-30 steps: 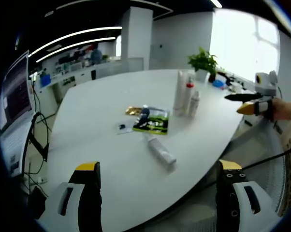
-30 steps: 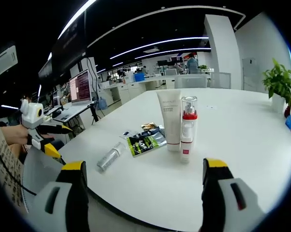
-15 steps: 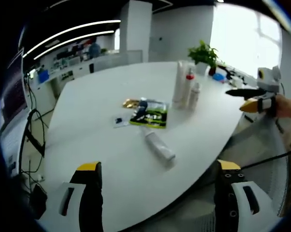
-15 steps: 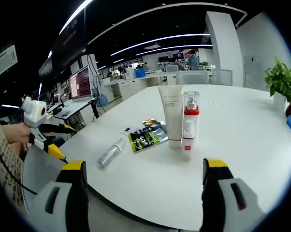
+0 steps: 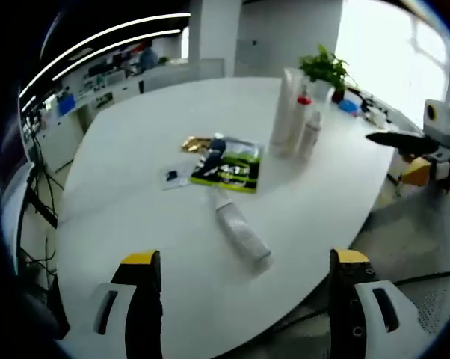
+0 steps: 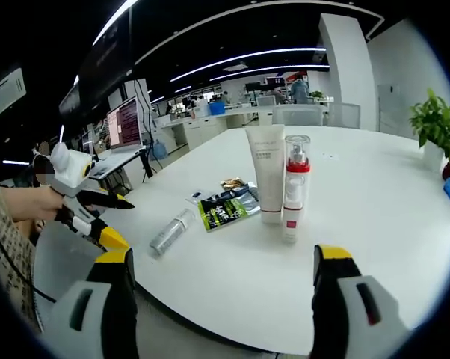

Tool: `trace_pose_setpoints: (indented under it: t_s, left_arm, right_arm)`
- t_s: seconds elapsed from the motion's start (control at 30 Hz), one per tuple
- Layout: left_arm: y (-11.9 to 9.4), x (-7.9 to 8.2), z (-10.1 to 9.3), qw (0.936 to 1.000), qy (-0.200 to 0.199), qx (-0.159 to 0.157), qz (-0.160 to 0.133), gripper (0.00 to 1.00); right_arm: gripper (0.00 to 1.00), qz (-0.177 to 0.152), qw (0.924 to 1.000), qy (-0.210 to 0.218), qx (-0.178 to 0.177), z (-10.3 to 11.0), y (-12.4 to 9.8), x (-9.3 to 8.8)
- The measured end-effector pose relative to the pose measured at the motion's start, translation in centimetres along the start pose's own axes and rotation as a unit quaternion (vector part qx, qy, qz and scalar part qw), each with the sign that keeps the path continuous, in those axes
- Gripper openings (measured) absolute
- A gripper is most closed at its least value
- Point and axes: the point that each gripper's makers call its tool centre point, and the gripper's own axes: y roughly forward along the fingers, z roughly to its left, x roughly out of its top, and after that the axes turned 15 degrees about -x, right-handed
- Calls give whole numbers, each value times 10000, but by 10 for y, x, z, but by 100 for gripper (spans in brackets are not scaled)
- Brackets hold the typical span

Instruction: Arrange the skincare products in the storage area until every visible bottle or jar stands upright without overlapping.

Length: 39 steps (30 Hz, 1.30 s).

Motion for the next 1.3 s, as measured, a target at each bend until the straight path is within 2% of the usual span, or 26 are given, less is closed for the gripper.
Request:
trace_pose_setpoints:
  t_s: [0.1,0.13,0.23,0.4,0.67,0.77,0.87,1.0,1.3]
  left_arm:
    - [12,0,-1,9999,-13,-51,132,87]
    - [22,-3,0,9995,-51,-84,287,86]
    - [31,-9,3,9987,-65,-111,489,83]
    - [38,-6,7,9984,-215,-129,516,82]
    - [49,5,14,9972,-88,-76,738,77]
    - [56,10,16,9969,-34,-121,776,71]
    - [59,8,18,9951,24,-74,986,62]
    - [61,12,20,9951,-29,-102,985,51]
    - [66,12,23,9923,214,-121,1214,40]
  right_arm:
    - [99,16,10000,8,6,1,0,-1]
    - [99,45,10000,38,1,0,0,-2]
    - [98,84,10000,21,10,0,1,-4]
    - [97,115,9999,8,34,0,1,-5]
    - [97,152,9999,14,56,1,0,-6]
    - [97,155,9999,21,47,0,1,-7]
    - [97,166,9998,16,49,0,0,-7]
    - [96,184,9998,13,49,0,1,-8]
    - [96,214,9998,31,21,-1,1,-9]
